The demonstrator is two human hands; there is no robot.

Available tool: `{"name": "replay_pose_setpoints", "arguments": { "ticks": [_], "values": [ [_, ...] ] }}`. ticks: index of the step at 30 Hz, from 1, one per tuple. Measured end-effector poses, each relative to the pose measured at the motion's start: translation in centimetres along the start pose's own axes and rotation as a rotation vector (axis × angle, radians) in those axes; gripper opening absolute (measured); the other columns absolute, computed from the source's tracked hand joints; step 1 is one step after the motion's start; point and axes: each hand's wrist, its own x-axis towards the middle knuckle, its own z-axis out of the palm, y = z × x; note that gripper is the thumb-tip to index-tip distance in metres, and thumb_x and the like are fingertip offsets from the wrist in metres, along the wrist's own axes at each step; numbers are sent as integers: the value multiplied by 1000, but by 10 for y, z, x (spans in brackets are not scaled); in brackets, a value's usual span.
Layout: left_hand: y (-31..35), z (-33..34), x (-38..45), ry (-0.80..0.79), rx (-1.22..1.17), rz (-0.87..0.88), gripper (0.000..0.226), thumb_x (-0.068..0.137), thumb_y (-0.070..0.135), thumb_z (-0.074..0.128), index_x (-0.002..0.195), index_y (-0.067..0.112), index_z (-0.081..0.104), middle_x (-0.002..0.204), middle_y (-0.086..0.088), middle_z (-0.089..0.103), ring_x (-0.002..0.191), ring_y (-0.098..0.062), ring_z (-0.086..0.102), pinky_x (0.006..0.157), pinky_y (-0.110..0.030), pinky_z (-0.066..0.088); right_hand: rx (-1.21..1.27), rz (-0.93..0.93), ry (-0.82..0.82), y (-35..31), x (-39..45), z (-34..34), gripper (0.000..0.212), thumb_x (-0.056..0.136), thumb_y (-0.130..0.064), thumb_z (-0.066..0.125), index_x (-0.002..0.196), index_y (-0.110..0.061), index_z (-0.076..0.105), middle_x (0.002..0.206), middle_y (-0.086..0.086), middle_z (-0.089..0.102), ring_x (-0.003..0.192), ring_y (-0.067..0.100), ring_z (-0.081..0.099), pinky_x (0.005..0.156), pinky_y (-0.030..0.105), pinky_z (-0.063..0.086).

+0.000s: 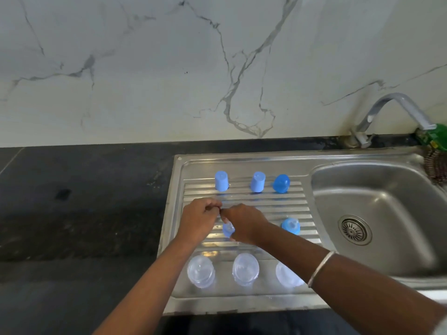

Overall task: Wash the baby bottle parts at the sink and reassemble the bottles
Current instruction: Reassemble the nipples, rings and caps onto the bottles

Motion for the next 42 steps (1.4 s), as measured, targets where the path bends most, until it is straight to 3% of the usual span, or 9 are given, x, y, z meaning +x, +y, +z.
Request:
{"name": "replay_pose_setpoints", "arguments": {
  "ticks": [7,10,17,22,27,31,35,38,42],
  "values": [
    [-17,11,-1,-19,12,27,19,92,14,62,101,20,77,95,10,74,90,-2,65,72,0,38,-67,27,-13,1,-1,18,49,85,-19,66,130,-27,49,108,6,62,99,29,62,75,35,49],
    [-15,14,2,-23,-1,31,16,92,17,63,98,24,76,92,12,73,89,-4,66,71,-6,42,170,114,40,0,-12,7,58,83,-23,65,137,-36,48,105,1,57,101,25,59,76,34,48],
    [1,33,2,-57,38,119,16,91,16,61,98,21,74,91,11,70,87,-5,62,69,-6,39,370,265,344,17,-93,-30,18,82,-17,64,99,-19,70,90,-4,64,86,19,61,78,36,52],
    [19,51,-1,-128,54,175,15,92,19,62,100,21,75,88,13,69,82,-4,62,73,-18,44,309,434,309,27,-151,-27,23,81,-31,65,104,-30,69,98,-14,64,96,13,63,77,27,49],
    [35,69,-5,-190,101,218,14,92,20,62,96,25,74,88,18,68,77,13,58,64,1,38,209,394,80,29,-167,-12,68,72,-74,61,131,-44,49,128,-13,55,118,15,55,90,34,48],
    [47,79,-8,-218,103,224,14,93,20,62,96,26,74,90,16,70,78,15,60,66,1,40,160,396,-7,38,-169,-6,62,70,-67,68,124,-43,49,118,-11,57,111,18,58,79,31,44],
    [57,88,-11,-196,95,223,14,93,22,62,95,27,74,92,15,71,87,4,61,69,-6,39,465,457,95,67,-179,-23,41,69,-50,80,104,-33,66,97,-9,67,87,7,63,78,26,50],
    [68,100,-14,-182,49,207,13,92,21,62,91,26,74,86,11,72,82,-1,65,68,-13,46,1243,563,229,99,-187,-36,27,77,-31,77,95,-13,69,84,10,70,64,15,67,60,26,53],
    [87,131,-22,-186,-66,109,21,95,27,59,79,20,71,71,7,73,60,-7,66,64,-22,50,1884,843,391,137,-195,-33,32,92,-27,59,110,-1,64,82,17,69,67,30,70,71,39,61]
  ]
}}
